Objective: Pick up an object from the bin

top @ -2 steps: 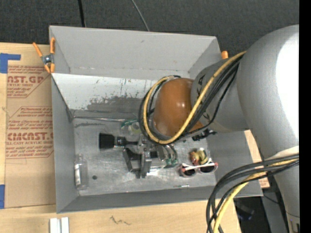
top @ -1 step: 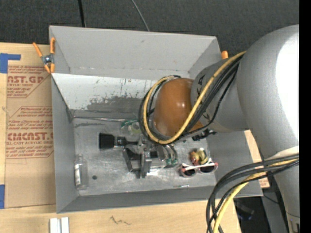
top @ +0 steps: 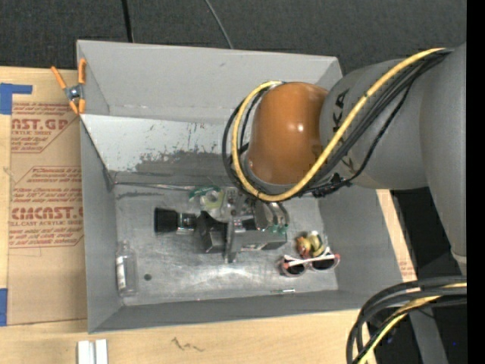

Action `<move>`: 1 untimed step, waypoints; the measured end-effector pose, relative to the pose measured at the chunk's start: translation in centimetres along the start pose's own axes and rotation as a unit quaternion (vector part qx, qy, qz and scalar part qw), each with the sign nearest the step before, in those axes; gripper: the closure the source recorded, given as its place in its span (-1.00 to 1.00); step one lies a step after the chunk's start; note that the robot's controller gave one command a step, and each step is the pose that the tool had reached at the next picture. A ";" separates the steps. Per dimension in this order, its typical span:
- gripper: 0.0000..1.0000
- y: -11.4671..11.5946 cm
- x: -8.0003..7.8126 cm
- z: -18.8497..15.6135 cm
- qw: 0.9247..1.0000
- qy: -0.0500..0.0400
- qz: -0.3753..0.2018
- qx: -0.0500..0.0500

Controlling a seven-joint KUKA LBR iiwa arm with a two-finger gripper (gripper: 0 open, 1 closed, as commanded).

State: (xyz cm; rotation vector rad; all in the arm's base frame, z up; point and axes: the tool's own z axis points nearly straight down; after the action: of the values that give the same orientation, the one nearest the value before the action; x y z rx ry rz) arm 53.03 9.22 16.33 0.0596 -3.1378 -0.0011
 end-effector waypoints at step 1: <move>1.00 0.0 0.0 0.0 1.000 0.000 0.000 0.000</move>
Offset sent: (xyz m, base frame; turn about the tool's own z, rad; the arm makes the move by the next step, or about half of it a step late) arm 0.0170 -0.0093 0.0741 0.0049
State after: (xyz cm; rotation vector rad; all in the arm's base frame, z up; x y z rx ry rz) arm 53.03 9.21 16.33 0.0594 -3.1377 -0.0010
